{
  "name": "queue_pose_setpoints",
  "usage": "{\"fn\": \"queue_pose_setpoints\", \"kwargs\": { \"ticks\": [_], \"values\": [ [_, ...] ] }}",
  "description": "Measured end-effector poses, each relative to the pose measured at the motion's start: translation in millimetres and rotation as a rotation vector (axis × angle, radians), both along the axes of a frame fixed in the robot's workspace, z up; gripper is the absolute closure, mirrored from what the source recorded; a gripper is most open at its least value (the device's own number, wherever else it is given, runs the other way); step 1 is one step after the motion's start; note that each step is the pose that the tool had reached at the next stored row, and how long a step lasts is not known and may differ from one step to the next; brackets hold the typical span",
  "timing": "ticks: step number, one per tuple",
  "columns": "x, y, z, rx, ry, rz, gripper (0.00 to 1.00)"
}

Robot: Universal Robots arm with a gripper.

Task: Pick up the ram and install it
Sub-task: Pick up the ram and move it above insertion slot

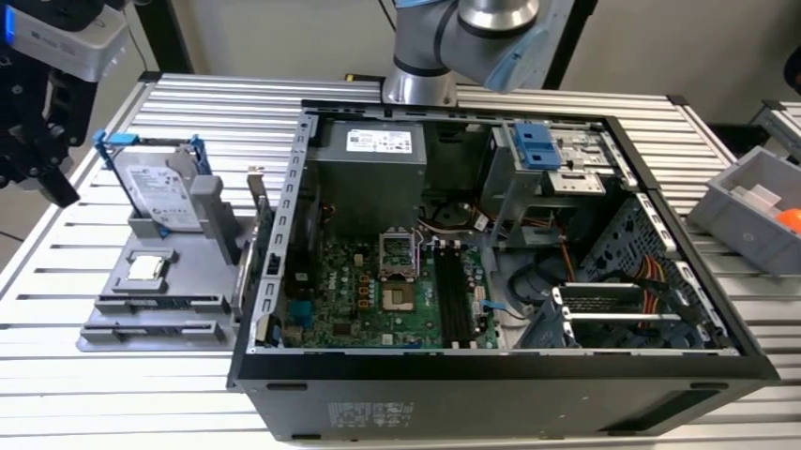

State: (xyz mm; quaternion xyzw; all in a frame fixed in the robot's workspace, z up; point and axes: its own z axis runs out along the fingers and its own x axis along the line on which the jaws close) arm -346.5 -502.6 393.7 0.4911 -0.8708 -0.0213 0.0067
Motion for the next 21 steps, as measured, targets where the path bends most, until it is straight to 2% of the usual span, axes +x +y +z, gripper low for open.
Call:
{"fn": "queue_pose_setpoints", "kwargs": {
  "ticks": [8, 17, 21],
  "values": [
    [3.6, 0.0, -0.1, 0.0001, 0.0051, 0.028, 1.00],
    [3.9, 0.0, -0.1, 0.0001, 0.0053, 0.032, 1.00],
    [4.1, 0.0, -0.1, 0.0000, 0.0052, 0.058, 1.00]
  ]
}}
